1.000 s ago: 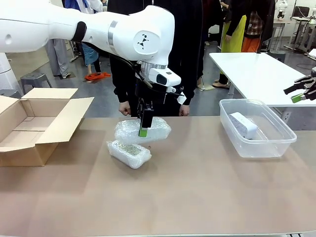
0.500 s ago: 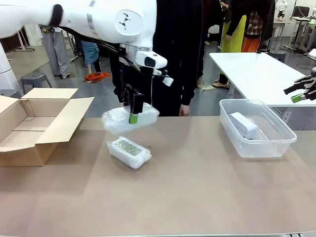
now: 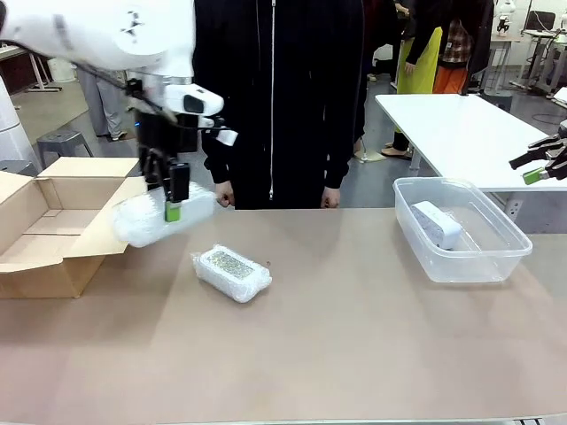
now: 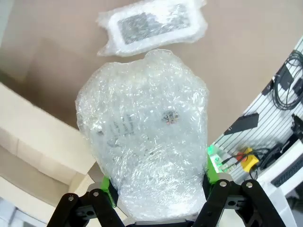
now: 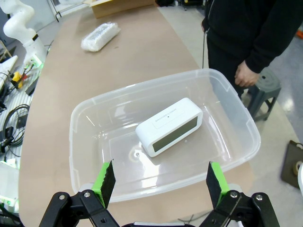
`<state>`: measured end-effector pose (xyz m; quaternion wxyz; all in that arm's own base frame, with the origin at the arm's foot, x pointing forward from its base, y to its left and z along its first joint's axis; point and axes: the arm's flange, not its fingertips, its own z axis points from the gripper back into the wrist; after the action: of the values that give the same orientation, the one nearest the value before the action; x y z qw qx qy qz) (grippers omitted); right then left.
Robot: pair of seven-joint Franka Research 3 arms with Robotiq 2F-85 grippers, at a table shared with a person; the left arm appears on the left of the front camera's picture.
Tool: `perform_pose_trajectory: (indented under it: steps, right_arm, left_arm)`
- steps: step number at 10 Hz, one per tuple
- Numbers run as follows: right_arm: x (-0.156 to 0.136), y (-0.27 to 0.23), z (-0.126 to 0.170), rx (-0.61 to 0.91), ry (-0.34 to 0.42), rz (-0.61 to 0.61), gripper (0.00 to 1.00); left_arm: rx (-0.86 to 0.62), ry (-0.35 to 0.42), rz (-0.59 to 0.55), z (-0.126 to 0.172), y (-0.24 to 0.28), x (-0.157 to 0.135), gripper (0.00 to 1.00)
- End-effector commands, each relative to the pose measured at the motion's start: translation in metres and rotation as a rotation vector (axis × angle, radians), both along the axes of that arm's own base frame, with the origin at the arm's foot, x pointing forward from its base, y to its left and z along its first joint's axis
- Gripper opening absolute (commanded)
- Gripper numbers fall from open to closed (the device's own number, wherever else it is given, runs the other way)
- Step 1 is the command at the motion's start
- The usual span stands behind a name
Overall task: Separate and place wrapped and unwrapped clocks.
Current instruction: If the picked Digital clock is wrapped, place it in the Package Box ; if not, place it in the Organizing box.
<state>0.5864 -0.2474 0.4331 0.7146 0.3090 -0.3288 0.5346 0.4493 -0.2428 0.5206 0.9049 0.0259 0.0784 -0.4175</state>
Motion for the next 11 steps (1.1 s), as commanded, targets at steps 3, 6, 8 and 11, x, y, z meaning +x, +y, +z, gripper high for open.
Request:
perform_pose_trajectory:
  steps: [3, 6, 8, 11]
  right_arm:
    - [0.0, 0.001, 0.0, 0.0, -0.002, -0.002, 1.0]
    - [0.0, 0.001, 0.0, 0.0, -0.002, -0.002, 1.0]
    - [0.0, 0.001, 0.0, 0.0, -0.002, -0.002, 1.0]
    - [0.0, 0.001, 0.0, 0.0, -0.002, -0.002, 1.0]
  left_arm:
    - [-0.108, -0.123, 0.163, -0.017, 0.071, -0.02, 0.81]
    - [-0.117, -0.083, 0.498, -0.046, 0.127, 0.004, 0.81]
    - [-0.174, -0.032, 0.52, -0.064, 0.166, 0.026, 0.81]
    - [-0.177, 0.022, 0.417, -0.055, 0.201, 0.051, 0.81]
